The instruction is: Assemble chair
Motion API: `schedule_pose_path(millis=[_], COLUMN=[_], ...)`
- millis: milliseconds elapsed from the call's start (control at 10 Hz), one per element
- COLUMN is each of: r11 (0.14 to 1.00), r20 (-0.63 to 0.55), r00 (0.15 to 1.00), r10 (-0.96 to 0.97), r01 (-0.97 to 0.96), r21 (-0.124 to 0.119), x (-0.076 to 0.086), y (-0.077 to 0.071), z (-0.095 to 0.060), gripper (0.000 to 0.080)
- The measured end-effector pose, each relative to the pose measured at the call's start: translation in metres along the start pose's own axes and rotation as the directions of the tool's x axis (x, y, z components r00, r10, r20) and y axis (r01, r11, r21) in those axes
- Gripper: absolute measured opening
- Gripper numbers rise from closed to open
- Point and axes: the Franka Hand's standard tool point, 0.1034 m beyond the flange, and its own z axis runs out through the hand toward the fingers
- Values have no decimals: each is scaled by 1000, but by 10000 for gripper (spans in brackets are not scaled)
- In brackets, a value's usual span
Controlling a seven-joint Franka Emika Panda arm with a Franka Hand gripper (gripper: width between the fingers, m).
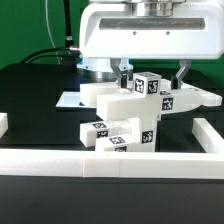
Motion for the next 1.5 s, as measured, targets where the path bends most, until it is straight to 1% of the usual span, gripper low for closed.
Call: schedule_pose_path(millis=[200,400,500,600,700,800,900,1000,1100,1200,1500], r11=[992,967,959,956,956,961,966,966,971,991,999], r20=[1,2,2,2,2,2,2,0,-1,-2,-2], r00=[992,967,959,956,956,961,966,966,971,991,999], r10=[-122,-253,-284,-294,-292,-277,-260,-260,-238,-132,47], r01=[122,253,284,294,292,277,260,260,238,132,-47], r21=[-1,-2,-3,-3,-3,-2,-3,-4,-3,-1,0], x=[0,0,0,0,0,0,0,0,0,0,0], y=[1,2,3,3,3,3,3,4,3,3,3], z=[0,0,0,0,0,0,0,0,0,0,0], gripper=[649,649,649,630,491,491,313,268,268,268,268])
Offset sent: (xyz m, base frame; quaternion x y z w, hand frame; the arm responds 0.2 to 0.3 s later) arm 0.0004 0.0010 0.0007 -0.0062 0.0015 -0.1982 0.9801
